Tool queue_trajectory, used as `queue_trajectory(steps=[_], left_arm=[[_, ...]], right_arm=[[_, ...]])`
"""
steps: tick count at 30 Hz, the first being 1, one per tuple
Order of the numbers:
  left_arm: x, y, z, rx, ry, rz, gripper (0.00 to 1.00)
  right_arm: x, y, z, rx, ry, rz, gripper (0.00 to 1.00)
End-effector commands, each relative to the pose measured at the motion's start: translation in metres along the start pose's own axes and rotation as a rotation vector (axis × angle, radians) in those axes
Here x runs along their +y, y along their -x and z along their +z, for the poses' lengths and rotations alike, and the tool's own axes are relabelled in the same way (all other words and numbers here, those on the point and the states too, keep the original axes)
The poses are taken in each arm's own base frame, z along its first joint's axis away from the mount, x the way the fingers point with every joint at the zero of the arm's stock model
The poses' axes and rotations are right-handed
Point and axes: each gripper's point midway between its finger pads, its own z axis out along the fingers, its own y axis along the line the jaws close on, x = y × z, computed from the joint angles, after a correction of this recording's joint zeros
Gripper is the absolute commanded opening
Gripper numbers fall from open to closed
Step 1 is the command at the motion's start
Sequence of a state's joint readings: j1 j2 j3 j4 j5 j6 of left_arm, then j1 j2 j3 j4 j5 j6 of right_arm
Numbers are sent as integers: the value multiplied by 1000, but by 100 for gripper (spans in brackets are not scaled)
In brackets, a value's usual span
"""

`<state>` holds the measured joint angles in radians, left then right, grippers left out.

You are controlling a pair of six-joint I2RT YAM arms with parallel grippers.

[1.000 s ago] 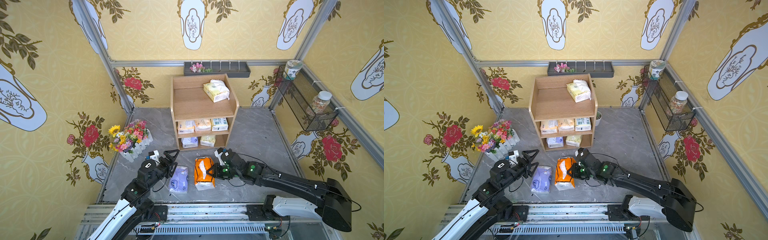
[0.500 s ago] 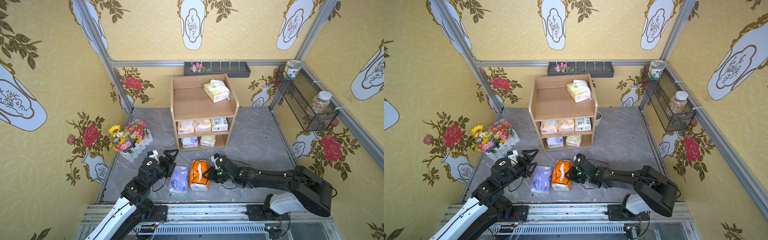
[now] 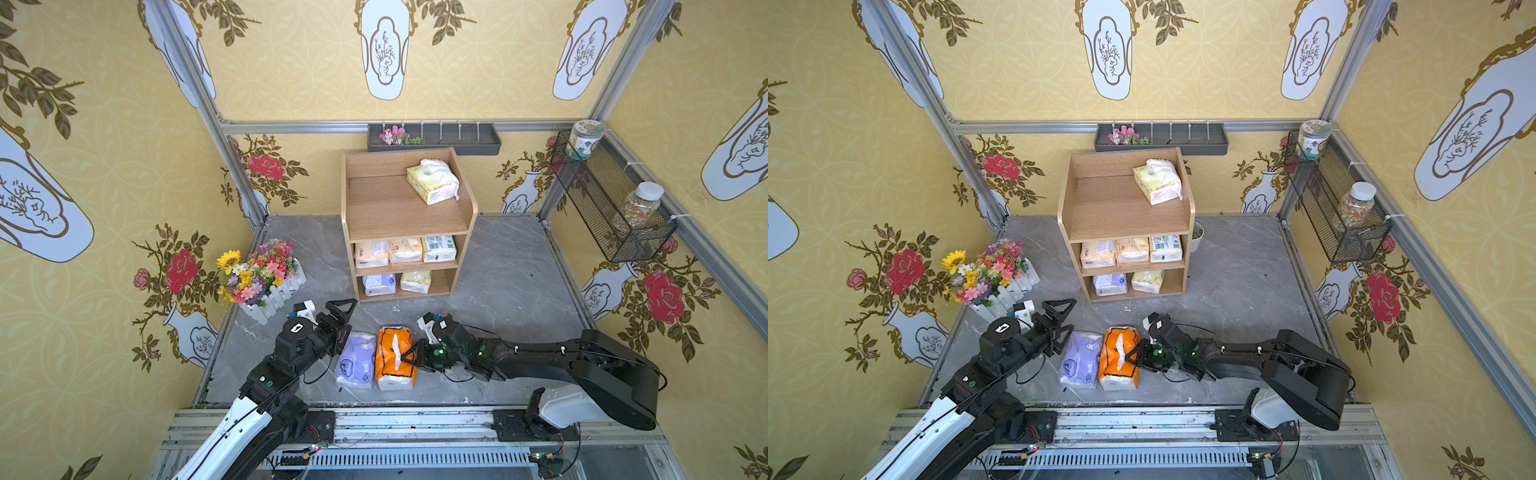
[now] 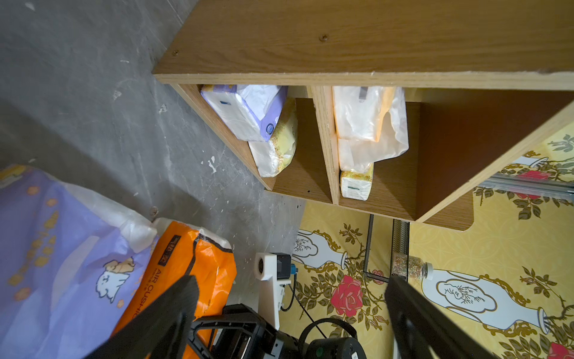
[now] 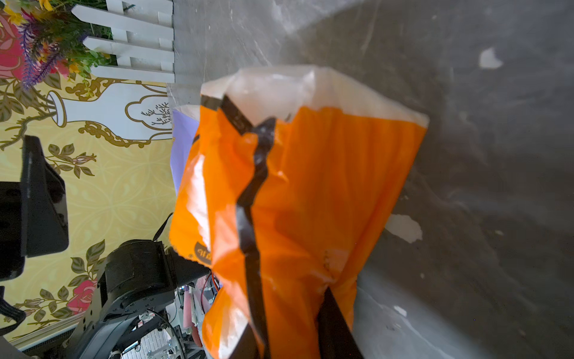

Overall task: Remove the tissue boxes from the shelf
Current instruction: Place the box of tissues at the center of the board.

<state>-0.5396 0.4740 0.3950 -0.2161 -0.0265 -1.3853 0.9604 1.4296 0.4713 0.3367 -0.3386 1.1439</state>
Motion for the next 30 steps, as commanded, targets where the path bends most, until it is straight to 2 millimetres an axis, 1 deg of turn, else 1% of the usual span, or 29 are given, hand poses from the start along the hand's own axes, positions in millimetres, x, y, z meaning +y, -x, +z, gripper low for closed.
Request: queue_trajectory(steps=[1, 3, 5, 8, 15, 22, 30], left_arm=[[-2, -1, 2, 7, -7, 7, 100], [-3, -1, 4, 11, -8, 8, 100], [-4, -2, 5, 16, -10, 9, 100], [-7, -2, 5, 15, -21, 12, 100], [-5, -1, 5, 8, -17, 9, 100], [-3, -1, 4, 6, -23, 1, 100], [-2, -2, 4, 10, -22, 1, 100]], right_arm=[[-5, -5, 0, 16, -10, -2, 24], [-6, -5, 1, 19, -15, -6, 26], [-6, -5, 4, 33, -30, -15, 32], [-5, -4, 6, 44, -49, -35, 35], [-8, -4, 9, 75, -109, -75, 36], [-5, -1, 11, 94, -137, -112, 36], [0, 8, 11, 67, -150, -129, 42]])
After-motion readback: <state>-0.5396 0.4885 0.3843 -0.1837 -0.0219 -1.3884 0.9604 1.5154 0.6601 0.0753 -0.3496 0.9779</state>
